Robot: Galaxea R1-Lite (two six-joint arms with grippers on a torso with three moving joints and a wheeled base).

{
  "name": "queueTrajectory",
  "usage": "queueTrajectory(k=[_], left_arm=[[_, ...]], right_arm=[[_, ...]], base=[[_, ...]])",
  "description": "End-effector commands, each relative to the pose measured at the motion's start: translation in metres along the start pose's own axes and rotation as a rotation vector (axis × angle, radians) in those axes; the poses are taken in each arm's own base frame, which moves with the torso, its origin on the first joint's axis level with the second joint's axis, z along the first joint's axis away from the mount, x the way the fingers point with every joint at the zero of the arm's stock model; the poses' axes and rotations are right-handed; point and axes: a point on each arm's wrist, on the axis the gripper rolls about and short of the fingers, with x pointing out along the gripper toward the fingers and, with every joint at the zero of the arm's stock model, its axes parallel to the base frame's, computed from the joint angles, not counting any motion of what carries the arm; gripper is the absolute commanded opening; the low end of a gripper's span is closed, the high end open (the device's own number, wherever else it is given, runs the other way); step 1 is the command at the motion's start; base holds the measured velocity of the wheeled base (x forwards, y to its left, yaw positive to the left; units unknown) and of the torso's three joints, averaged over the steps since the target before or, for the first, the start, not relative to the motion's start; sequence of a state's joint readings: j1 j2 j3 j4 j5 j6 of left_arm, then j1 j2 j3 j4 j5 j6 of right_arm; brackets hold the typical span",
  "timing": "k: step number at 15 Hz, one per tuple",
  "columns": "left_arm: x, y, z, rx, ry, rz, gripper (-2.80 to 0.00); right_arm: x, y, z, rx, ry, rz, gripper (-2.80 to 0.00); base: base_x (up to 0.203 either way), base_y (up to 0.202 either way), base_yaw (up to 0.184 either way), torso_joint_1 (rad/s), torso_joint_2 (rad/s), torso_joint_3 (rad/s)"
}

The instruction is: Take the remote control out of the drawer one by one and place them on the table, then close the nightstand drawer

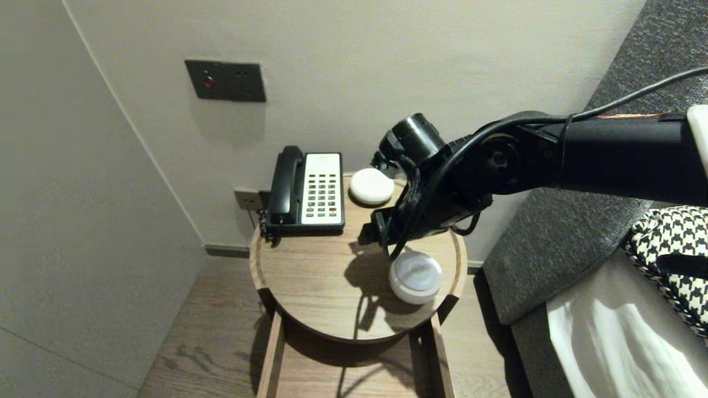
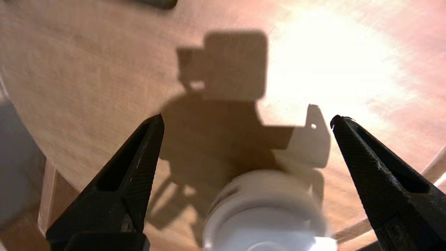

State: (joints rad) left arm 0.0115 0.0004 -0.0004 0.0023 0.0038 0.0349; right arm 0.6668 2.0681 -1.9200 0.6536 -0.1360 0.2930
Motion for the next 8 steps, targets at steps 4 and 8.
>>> queueTrajectory(k=[4,8], left_arm=[[0.0,0.0,0.0,0.0,0.0,0.002,-2.8],[0.0,0.0,0.0,0.0,-0.001,0.002,-2.8]], right_arm=[[-0.035,-0.015,0.018,0.05,-0.149,-0.007,0.0],[-0.085,-0.04,0.027,0.107,-0.254,-0.057,-2.8]], base=[[0.0,0.0,0.0,0.0,0.0,0.0],[0.0,0.0,0.0,0.0,0.0,0.0]])
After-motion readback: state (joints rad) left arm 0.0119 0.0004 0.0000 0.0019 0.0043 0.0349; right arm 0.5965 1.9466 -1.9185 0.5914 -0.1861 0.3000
